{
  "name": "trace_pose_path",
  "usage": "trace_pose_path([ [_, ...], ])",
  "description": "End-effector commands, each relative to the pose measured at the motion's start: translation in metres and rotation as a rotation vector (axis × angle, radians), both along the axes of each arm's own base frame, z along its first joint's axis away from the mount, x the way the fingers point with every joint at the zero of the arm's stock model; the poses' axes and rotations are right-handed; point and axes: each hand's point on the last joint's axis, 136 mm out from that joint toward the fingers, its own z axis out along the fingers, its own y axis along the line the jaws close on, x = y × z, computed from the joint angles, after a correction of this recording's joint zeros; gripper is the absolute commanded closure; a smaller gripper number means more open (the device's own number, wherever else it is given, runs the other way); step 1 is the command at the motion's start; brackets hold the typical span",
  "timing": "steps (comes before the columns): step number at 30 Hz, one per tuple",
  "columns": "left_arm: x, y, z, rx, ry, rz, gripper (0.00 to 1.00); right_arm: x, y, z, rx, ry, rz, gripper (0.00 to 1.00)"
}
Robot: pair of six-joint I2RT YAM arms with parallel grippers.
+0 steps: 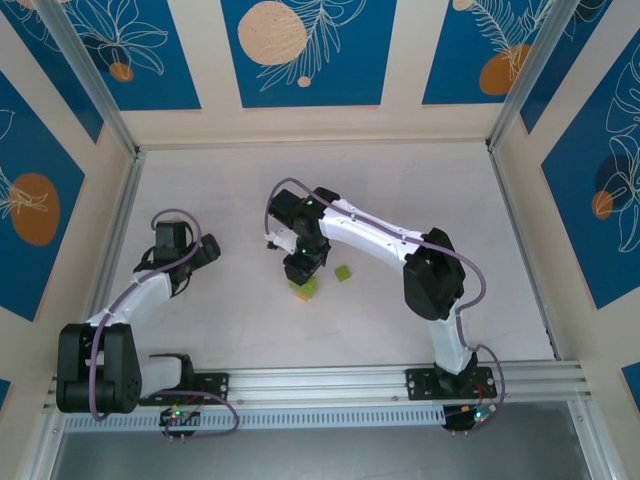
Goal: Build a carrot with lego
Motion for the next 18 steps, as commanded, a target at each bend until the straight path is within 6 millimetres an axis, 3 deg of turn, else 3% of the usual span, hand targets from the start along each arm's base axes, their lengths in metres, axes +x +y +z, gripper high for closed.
trace_pose_path([
  [1,-0.003,0.006,-0.001,-0.007,-0.004,0.029,0.03,-0.035,-0.026,-0.058,-0.181,0.182,0.008,0.66],
  [18,-0.003,0.006,0.000,-0.007,-0.007,0.029,0.03,-0.007,-0.001,0.009,-0.025,0.042,0.050,0.66],
])
